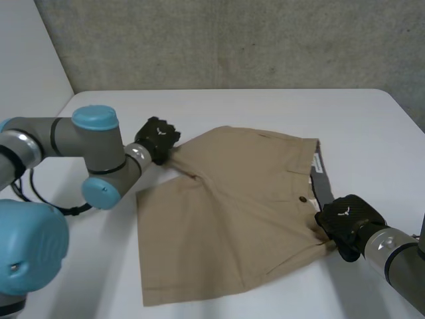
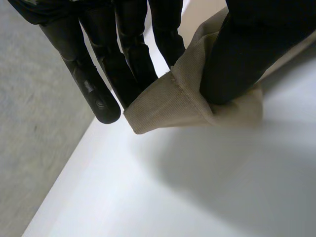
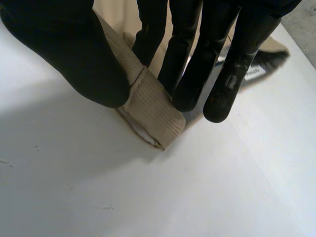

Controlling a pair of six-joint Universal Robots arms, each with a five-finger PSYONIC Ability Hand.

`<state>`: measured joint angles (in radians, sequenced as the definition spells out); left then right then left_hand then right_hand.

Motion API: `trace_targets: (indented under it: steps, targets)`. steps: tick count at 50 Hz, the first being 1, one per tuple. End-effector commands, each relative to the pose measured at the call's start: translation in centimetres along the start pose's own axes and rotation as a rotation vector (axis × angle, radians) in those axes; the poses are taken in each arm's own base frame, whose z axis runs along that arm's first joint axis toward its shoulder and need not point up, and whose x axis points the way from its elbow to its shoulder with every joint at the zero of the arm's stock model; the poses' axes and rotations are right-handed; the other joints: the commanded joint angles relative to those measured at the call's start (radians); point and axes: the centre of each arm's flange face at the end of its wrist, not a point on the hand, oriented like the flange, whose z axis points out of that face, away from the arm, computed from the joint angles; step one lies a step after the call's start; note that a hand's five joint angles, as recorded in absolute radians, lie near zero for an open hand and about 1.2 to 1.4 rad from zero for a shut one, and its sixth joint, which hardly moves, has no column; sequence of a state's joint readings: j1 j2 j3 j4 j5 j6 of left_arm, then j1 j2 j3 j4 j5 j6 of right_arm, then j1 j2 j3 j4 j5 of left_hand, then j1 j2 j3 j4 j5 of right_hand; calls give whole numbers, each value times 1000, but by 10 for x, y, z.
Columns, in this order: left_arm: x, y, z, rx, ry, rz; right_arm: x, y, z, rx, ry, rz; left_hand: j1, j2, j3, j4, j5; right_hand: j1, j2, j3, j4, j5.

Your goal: Fold the shorts.

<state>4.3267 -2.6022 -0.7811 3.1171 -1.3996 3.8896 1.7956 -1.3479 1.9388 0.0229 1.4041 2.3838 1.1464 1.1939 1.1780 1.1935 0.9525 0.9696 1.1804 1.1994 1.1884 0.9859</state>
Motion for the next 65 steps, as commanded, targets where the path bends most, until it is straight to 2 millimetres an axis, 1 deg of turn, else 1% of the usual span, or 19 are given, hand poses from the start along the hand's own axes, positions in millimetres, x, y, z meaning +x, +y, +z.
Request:
trace_targets:
  steps: [1, 8, 14, 18, 24, 27, 30, 32, 37, 38, 39, 42, 43, 45, 46, 53, 54, 60, 65]
  targets:
    - [11, -11, -49, -81, 48, 20, -2, -1, -1, 1, -4, 1, 250, 202, 218, 203, 269, 427, 216, 197, 208, 236]
    - [33, -32, -77, -21, 67, -69, -3, -1, -1, 2, -5, -2, 250, 202, 218, 203, 269, 427, 216, 197, 208, 236]
    - [6, -64, -78, 124, -50, -57, 3, -7, -4, 26, 19, -7, 250, 202, 218, 203, 269, 427, 216, 197, 208, 236]
    - [-7, -76, -78, 165, -91, -52, 15, -32, -19, 126, 86, -28, 250, 202, 218, 203, 269, 427, 216, 197, 208, 236]
    - [-55, -130, -97, 338, -212, -88, 48, -84, -52, 339, 221, 23, 250, 202, 218, 203, 269, 427, 216, 197, 208, 236]
    - [-66, -141, -88, 401, -232, -172, 59, -107, -67, 432, 256, 68, 250, 202, 218, 203, 269, 427, 216, 197, 208, 236]
    - [-59, -126, -65, 388, -211, -209, 57, -120, -70, 480, 236, 106, 250, 202, 218, 203, 269, 427, 216, 197, 208, 236]
    - [-55, -101, -38, 347, -209, -213, 52, -124, -67, 494, 208, 120, 250, 202, 218, 203, 269, 427, 216, 197, 208, 236]
    - [-45, -59, 3, 284, -235, -173, 19, -132, -40, 473, 80, 144, 250, 202, 218, 203, 269, 427, 216, 197, 208, 236]
    - [-44, -53, 7, 270, -243, -156, 8, -135, -32, 462, 49, 158, 172, 124, 140, 125, 191, 427, 216, 197, 208, 236]
    - [-38, -46, 11, 247, -241, -118, 4, -135, -28, 455, 41, 168, -216, -263, -247, -263, -196, 427, 216, 197, 208, 236]
    - [-22, -37, 8, 206, -199, -84, -3, -135, -12, 424, 30, 229, -858, -905, -889, -905, -838, 427, 216, 197, 208, 236]
    - [-11, -31, 4, 184, -164, -81, -4, -136, -8, 418, 28, 246, -972, -1019, -1003, -1019, -953, 427, 216, 197, 208, 236]
    - [-6, -36, -6, 180, -146, -83, -6, -134, 4, 396, 23, 271, -972, -1019, -1003, -1019, -953, 427, 216, 197, 208, 236]
    - [-13, -59, -30, 202, -150, -79, -7, -132, 16, 378, 25, 293, -968, -1016, -1000, -1015, -949, 427, 216, 197, 208, 236]
    - [-24, -84, -89, 189, -163, -142, 9, -154, 56, 409, 115, 355, -927, -975, -959, -974, -908, 427, 216, 197, 208, 236]
    - [-31, -91, -106, 188, -183, -187, 14, -158, 61, 418, 144, 361, -918, -966, -950, -965, -899, 427, 216, 197, 208, 236]
    - [-33, -87, -160, 109, -229, -469, 29, -170, 77, 448, 238, 379, -842, -890, -874, -889, -823, 427, 216, 197, 208, 236]
    - [-1, -72, -191, -3, -137, -629, 33, -169, 83, 451, 300, 392, -760, -807, -792, -807, -741, 427, 216, 197, 208, 236]
